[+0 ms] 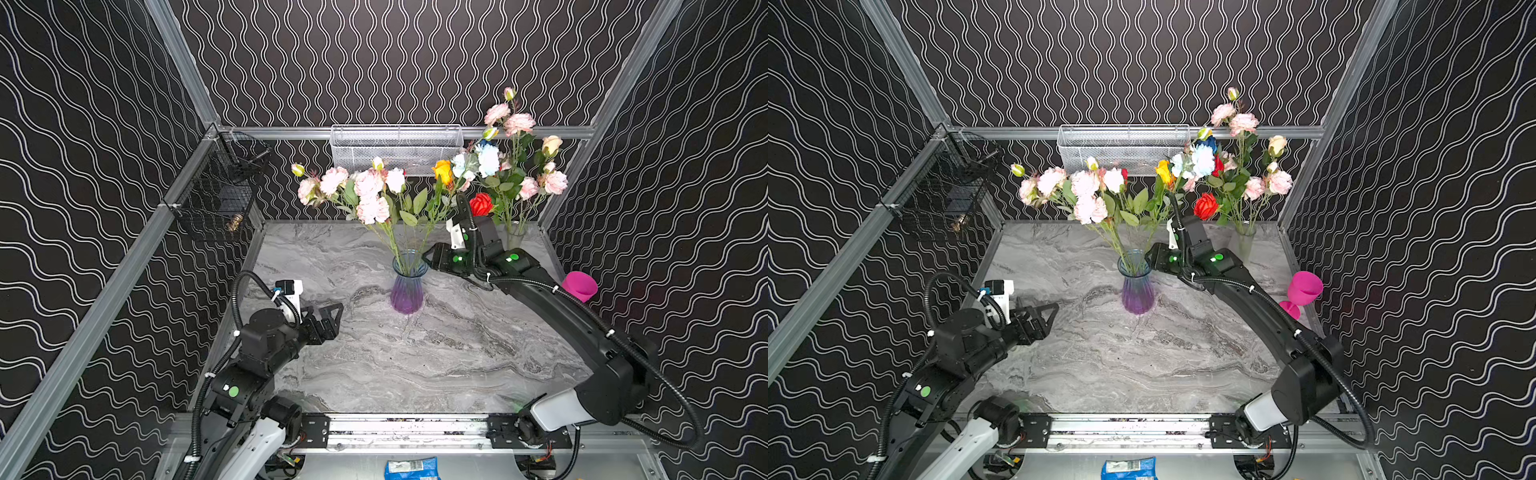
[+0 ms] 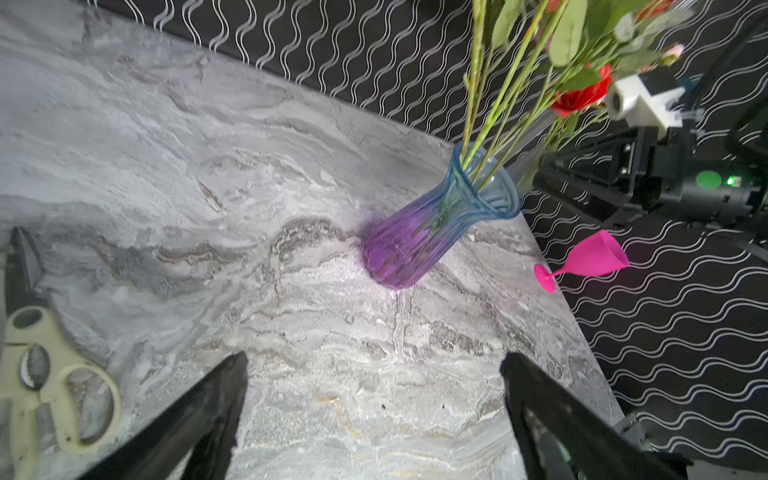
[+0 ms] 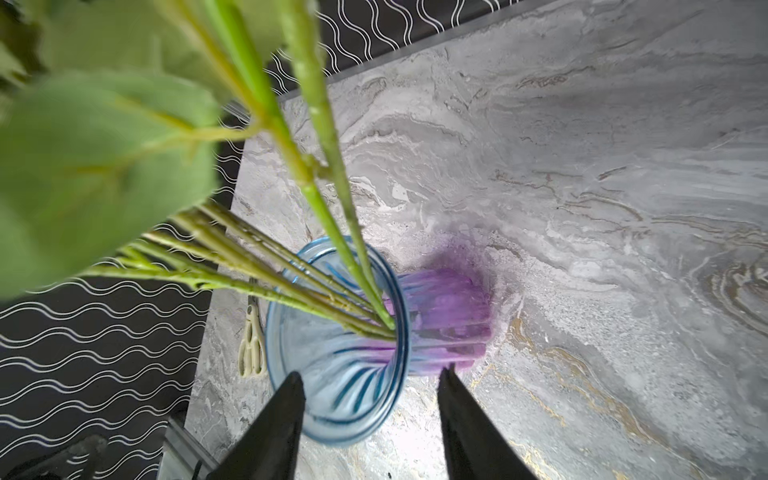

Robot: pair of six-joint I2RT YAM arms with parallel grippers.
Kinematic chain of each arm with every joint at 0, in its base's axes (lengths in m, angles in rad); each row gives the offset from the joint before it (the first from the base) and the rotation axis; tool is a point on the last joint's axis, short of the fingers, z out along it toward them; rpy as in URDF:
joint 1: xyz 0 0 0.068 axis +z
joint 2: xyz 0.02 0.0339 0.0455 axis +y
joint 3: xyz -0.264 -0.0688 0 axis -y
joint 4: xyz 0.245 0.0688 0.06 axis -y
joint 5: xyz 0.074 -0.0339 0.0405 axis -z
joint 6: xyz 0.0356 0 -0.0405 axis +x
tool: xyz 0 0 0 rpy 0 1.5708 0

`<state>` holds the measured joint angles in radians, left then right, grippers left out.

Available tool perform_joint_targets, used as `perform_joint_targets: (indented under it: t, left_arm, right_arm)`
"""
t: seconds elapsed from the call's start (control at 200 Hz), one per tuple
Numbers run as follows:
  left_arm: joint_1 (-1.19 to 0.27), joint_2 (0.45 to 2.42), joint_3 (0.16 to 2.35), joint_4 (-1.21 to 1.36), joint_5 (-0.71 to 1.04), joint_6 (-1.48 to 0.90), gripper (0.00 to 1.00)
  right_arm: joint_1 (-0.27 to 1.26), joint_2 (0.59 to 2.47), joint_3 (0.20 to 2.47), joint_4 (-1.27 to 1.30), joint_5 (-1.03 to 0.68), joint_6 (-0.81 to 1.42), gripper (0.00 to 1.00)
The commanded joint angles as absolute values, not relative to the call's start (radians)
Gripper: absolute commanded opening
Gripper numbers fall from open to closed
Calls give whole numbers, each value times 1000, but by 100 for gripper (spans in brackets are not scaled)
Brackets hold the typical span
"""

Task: Arrange the flowers into the vase
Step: 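Open the right gripper and draw it back from the vase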

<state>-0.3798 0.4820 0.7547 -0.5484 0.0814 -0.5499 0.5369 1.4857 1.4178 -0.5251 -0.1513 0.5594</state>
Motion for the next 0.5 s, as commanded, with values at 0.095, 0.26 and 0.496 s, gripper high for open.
perform_joint_targets:
  t: [0.095, 0.26, 0.496]
  left_arm:
    - [-378, 461, 807, -593, 44, -465, 99]
    - [-380, 456, 904, -713, 12, -385, 99]
    - [-379, 500, 962, -822, -8, -381, 99]
  right_arm:
    - [540, 1401, 1396, -636, -143, 527, 60]
    - [541, 1298, 1367, -677, -69, 507, 63]
    - [541, 1092, 1261, -699, 44, 461, 68]
